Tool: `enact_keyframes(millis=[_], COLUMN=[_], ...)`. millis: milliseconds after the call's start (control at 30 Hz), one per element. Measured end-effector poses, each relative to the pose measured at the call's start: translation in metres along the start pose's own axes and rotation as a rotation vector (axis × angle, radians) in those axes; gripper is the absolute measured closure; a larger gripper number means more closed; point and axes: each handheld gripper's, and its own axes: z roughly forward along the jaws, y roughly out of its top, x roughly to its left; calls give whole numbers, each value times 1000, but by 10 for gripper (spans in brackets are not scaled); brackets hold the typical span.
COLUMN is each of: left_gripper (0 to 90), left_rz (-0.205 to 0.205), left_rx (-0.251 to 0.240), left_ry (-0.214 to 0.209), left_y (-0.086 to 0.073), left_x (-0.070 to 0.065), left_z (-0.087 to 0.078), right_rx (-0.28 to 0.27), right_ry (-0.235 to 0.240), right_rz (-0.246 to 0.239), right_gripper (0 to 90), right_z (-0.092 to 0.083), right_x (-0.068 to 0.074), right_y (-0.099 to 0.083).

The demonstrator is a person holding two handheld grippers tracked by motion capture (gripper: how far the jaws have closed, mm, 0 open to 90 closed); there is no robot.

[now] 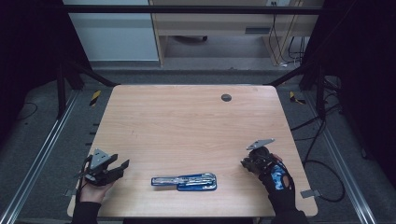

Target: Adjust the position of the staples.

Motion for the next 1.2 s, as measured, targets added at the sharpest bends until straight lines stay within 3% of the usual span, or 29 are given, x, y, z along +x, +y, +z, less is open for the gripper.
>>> enact_keyframes(millis=[33,167,200,300,400,600,633,667,700,767,833,867,967,1033,1100,1133,1167,1200], left_gripper=[450,450,450,450,451,450,450,450,450,450,450,450,450,450,450,450,450,450], left_rz=[1,1,1,3,5,6,7,6,5,5,8,8,10,10,10,9,11,8], left_rx=[0,2,2,3,4,7,6,5,5,8,10,9,12,15,17,17,17,15], left_ry=[0,-1,-1,-1,-2,-4,-4,-4,-4,-6,-7,-7,-8,-8,-8,-8,-8,-7], left_y=[0,0,0,0,0,0,0,0,0,0,0,0,0,0,0,0,0,0], left_x=[0,0,0,0,-1,-1,-1,-1,0,0,0,-1,-1,0,-1,-1,-1,-1], left_z=[0,0,1,1,1,1,1,1,1,1,1,1,1,2,2,2,2,2], right_rx=[6,39,44,71,80,82,73,78,67,69,57,49,55,71,73,59,66,67], right_ry=[6,34,35,43,41,37,22,30,26,36,28,22,30,39,37,30,34,42], right_rz=[-33,7,-22,35,33,36,-4,15,-8,33,41,7,-8,34,30,-8,23,23], right_gripper=[779,779,779,778,776,737,729,718,715,712,723,727,734,733,733,734,733,733], right_z=[2,9,10,10,12,11,13,12,11,6,3,3,2,2,4,6,6,6], right_x=[-4,-8,-10,-7,-7,-7,-9,-8,-10,-9,-11,-14,-15,-13,-12,-13,-11,-10], right_y=[0,0,-1,0,-1,-2,-3,-3,-4,-3,-3,-4,-5,-3,-3,-4,-2,-2])
